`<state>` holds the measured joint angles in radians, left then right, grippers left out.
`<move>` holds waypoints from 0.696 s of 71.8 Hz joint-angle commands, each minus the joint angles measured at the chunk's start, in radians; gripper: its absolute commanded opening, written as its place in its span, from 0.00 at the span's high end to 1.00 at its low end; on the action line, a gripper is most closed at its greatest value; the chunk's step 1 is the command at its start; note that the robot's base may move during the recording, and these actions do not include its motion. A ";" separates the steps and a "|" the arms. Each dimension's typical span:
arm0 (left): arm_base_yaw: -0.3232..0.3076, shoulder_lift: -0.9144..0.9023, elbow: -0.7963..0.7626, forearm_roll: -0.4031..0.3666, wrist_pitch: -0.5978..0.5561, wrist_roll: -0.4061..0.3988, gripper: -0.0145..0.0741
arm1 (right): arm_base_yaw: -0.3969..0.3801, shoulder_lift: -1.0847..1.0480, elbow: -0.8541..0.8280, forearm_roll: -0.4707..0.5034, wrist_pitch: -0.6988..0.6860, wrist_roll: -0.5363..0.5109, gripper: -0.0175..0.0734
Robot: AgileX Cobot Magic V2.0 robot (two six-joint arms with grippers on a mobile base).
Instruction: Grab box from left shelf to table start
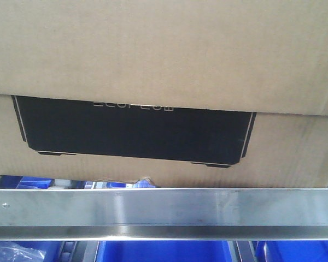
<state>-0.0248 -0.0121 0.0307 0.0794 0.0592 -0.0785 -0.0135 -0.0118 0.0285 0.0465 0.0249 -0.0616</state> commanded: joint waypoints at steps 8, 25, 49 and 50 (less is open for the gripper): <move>0.001 -0.012 -0.002 -0.007 -0.093 0.003 0.94 | 0.001 -0.013 -0.016 -0.010 -0.084 -0.003 0.75; 0.001 -0.012 -0.002 -0.007 -0.093 0.003 0.94 | 0.001 -0.013 -0.016 -0.010 -0.084 -0.003 0.75; 0.003 -0.012 -0.002 -0.007 -0.204 0.001 0.94 | 0.001 -0.013 -0.016 -0.010 -0.084 -0.003 0.75; 0.003 -0.012 -0.002 -0.007 -0.210 0.001 0.94 | 0.001 -0.013 -0.016 -0.010 -0.084 -0.003 0.75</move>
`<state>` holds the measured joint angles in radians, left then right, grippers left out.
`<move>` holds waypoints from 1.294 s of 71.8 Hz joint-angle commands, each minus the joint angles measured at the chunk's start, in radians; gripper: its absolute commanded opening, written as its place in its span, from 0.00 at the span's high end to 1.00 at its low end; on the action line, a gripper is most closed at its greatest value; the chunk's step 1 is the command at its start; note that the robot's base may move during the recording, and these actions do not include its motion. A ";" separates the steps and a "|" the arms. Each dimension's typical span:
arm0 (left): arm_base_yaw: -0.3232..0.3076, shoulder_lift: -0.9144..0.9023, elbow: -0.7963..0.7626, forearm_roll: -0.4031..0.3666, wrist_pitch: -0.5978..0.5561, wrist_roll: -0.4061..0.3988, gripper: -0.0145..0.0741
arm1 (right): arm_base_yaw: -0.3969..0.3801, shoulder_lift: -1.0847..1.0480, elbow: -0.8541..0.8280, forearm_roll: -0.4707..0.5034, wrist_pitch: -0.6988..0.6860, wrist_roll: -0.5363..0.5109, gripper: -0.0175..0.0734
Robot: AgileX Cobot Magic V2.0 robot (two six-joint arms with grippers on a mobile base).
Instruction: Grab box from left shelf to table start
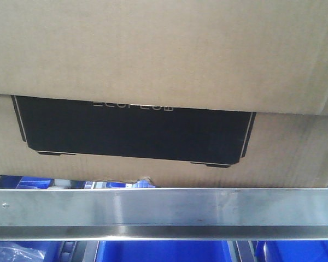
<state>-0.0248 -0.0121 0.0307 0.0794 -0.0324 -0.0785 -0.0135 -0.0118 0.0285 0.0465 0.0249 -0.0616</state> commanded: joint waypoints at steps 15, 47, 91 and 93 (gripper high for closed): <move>0.003 -0.009 -0.039 -0.127 -0.265 -0.010 0.94 | 0.001 -0.013 -0.016 -0.010 -0.093 -0.003 0.75; 0.003 0.280 -0.670 -0.061 0.198 -0.010 0.94 | 0.001 -0.013 -0.016 -0.010 -0.095 -0.003 0.75; -0.138 0.811 -1.066 -0.197 0.532 0.087 0.23 | 0.001 -0.013 -0.016 -0.008 -0.092 -0.002 0.75; -0.144 0.838 -1.077 -0.197 0.535 0.087 0.23 | 0.001 -0.013 -0.016 -0.008 -0.092 -0.002 0.75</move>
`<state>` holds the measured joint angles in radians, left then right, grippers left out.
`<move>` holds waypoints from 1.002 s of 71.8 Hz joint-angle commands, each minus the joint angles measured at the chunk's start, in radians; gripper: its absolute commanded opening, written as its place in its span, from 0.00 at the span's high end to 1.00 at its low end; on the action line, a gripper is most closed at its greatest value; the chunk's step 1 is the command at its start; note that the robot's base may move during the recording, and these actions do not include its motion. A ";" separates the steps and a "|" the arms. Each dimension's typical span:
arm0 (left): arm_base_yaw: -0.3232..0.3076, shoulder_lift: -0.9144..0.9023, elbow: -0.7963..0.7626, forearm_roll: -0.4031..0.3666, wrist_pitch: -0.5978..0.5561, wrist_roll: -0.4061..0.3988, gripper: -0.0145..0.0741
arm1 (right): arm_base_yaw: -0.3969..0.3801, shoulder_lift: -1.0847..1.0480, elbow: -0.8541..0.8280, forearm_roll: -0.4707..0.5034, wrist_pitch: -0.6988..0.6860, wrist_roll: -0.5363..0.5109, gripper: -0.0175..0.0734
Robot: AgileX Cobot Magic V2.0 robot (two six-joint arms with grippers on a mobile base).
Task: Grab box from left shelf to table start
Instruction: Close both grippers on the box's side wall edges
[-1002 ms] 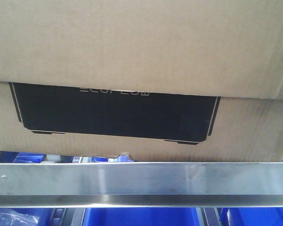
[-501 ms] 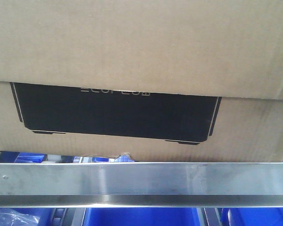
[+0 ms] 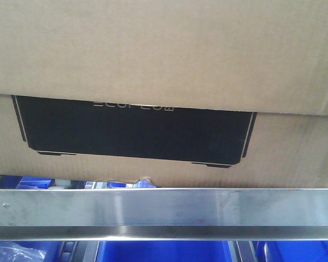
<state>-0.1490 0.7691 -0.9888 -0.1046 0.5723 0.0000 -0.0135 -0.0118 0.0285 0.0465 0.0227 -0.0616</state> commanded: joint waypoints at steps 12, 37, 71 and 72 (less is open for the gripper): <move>-0.032 0.254 -0.195 -0.006 0.017 0.008 0.23 | 0.001 -0.013 -0.016 -0.008 -0.090 -0.002 0.75; -0.032 0.541 -0.410 0.017 0.200 0.008 0.32 | 0.001 -0.013 -0.016 -0.008 -0.090 -0.002 0.75; -0.032 0.550 -0.412 0.017 0.210 0.008 0.95 | 0.001 0.042 -0.328 0.135 0.096 0.000 0.74; -0.032 0.550 -0.412 0.017 0.210 0.008 0.95 | 0.001 0.053 -0.349 0.135 0.114 0.000 0.74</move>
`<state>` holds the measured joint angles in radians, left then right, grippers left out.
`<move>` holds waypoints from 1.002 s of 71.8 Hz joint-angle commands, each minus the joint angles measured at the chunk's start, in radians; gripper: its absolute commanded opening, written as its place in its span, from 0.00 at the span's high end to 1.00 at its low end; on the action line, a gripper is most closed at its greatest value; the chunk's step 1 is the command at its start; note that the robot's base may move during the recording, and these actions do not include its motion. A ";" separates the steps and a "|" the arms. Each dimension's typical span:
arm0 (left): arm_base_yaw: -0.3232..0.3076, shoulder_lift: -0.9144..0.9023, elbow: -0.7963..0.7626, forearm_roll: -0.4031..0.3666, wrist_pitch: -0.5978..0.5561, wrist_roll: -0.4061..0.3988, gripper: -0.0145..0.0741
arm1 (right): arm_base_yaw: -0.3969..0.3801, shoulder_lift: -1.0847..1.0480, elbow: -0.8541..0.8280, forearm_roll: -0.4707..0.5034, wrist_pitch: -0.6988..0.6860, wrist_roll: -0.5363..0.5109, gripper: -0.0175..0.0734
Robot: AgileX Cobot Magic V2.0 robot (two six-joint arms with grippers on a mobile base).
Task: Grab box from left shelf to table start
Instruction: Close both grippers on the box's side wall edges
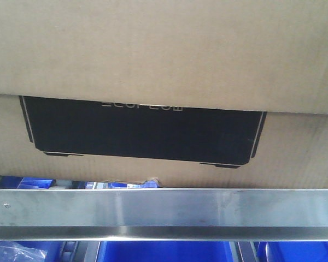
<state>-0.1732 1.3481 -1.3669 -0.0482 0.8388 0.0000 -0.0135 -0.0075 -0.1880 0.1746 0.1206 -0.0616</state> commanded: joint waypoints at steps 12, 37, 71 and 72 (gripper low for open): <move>-0.007 -0.029 -0.034 -0.039 -0.057 0.008 0.95 | 0.001 0.245 -0.395 0.007 0.223 -0.004 0.74; -0.007 -0.029 -0.034 -0.039 -0.057 0.000 0.95 | 0.083 0.669 -0.820 0.041 0.507 -0.004 0.26; -0.007 -0.029 -0.034 -0.039 -0.057 0.000 0.95 | 0.119 1.209 -1.215 0.033 0.855 0.048 0.13; -0.007 -0.029 -0.034 -0.039 -0.057 0.000 0.95 | 0.119 1.222 -1.225 0.030 0.860 0.054 0.13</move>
<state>-0.1732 1.3481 -1.3669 -0.0420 0.8388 0.0000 0.1021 1.1614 -1.3248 0.2044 0.9917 -0.0386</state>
